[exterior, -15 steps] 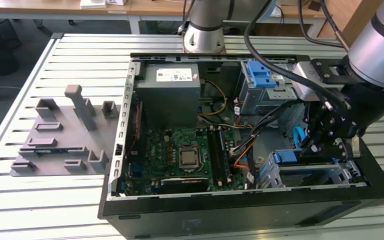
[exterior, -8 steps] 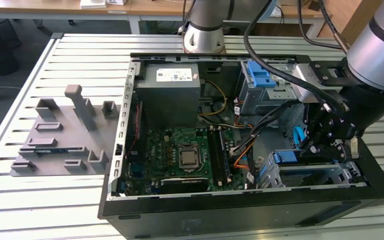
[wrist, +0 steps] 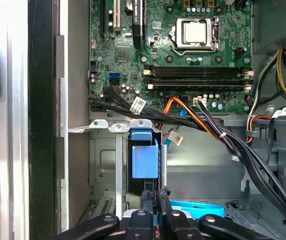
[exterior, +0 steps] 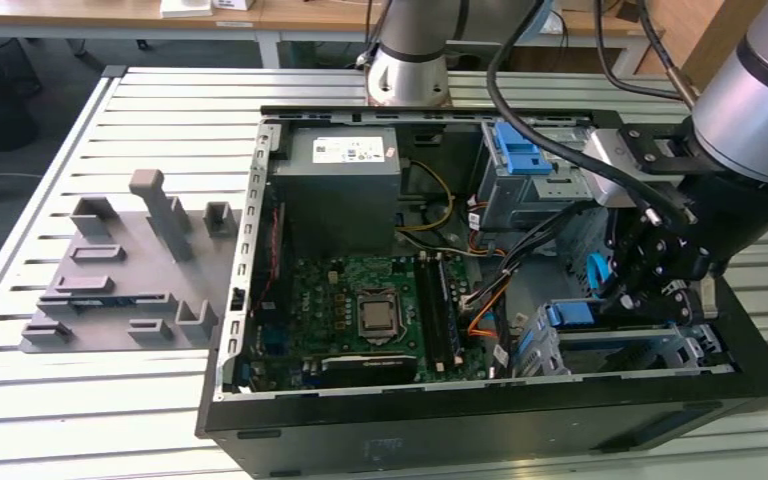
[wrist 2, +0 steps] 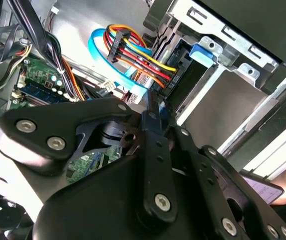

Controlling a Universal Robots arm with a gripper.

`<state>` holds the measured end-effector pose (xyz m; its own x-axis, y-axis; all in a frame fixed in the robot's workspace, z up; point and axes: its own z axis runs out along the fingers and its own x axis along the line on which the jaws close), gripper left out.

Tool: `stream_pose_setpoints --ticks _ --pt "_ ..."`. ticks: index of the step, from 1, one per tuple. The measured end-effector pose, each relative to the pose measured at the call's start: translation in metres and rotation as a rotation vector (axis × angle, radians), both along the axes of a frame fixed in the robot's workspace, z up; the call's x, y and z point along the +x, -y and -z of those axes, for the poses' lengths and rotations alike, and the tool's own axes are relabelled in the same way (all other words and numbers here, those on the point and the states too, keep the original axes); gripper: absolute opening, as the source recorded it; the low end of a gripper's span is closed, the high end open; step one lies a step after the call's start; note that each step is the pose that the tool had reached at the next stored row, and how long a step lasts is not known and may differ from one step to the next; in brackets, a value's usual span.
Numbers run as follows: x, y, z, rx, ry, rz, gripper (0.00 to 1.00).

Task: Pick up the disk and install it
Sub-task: 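Insert the second disk wire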

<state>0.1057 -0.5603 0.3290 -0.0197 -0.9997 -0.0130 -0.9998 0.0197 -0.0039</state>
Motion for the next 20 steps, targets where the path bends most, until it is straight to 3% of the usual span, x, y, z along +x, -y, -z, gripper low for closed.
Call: stream_pose_setpoints --ticks 1,2,12,20 --pt "0.0000 0.0000 0.0000 -0.0003 0.0000 0.000 0.17" --pt "0.0000 0.0000 -0.0002 -0.0008 0.0000 0.000 0.24" --pt "0.0000 0.0000 -0.0074 -0.0011 0.0000 0.000 0.24" --pt "0.0000 0.0000 -0.0205 -0.0011 -0.0018 0.000 0.24"
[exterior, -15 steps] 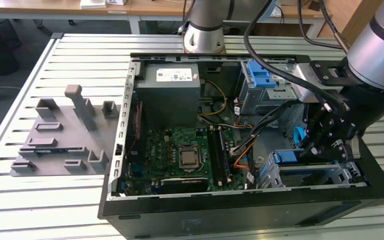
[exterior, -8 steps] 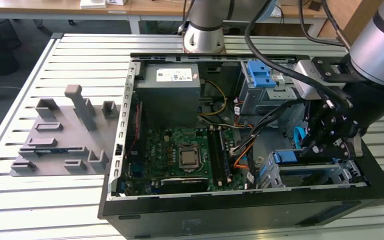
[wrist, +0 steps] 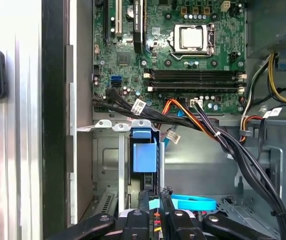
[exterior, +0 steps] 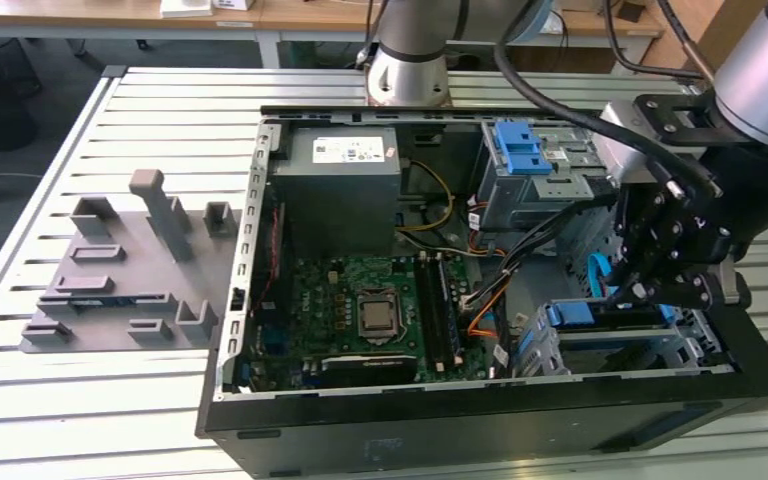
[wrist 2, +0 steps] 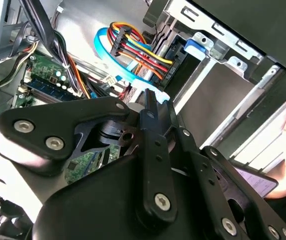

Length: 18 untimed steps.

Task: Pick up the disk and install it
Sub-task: 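Insert the second disk wire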

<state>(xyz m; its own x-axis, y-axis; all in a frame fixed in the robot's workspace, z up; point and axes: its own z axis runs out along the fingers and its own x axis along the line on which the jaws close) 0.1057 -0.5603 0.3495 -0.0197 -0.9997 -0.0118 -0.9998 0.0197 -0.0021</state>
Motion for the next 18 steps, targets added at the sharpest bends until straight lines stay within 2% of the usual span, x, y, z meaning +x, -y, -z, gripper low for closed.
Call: stream_pose_setpoints --ticks 3,7,9,18 --pt "0.0000 0.0000 -0.0046 0.0000 -0.0014 0.000 0.24" --pt "0.0000 0.0000 -0.0047 0.0003 -0.0016 0.000 0.22" --pt "0.0000 0.0000 -0.0048 0.0001 -0.0017 0.000 0.11" --pt "0.0000 0.0000 -0.0048 0.0001 -0.0020 0.000 0.11"
